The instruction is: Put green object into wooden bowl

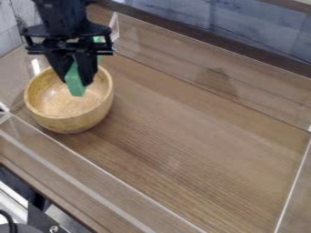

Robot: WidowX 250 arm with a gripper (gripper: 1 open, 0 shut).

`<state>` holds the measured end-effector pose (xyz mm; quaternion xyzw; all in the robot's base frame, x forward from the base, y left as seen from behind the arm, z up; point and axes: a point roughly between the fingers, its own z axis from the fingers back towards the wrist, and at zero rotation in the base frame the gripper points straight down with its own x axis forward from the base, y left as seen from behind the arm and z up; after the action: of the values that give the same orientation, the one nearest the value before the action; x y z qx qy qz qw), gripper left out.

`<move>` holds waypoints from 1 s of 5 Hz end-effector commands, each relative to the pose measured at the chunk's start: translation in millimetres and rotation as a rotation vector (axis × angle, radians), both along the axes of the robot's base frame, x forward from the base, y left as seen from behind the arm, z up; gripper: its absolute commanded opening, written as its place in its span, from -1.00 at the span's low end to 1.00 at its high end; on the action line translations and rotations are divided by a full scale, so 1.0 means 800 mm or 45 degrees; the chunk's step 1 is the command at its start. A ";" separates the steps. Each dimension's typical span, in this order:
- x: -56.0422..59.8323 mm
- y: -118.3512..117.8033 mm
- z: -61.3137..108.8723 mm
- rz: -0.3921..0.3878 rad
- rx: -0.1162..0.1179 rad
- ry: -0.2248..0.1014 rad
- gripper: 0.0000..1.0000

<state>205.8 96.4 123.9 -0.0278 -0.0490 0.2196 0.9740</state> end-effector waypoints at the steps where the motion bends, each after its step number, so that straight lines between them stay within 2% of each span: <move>1: 0.017 0.029 0.011 -0.007 0.041 -0.045 -1.00; 3: 0.025 0.054 -0.005 -0.068 0.038 0.002 -1.00; 4: 0.027 0.064 -0.019 -0.099 0.032 0.018 1.00; 5: 0.028 0.073 -0.027 -0.125 0.005 0.026 1.00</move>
<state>220.7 147.7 88.2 -0.0380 -0.0113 0.1722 0.9843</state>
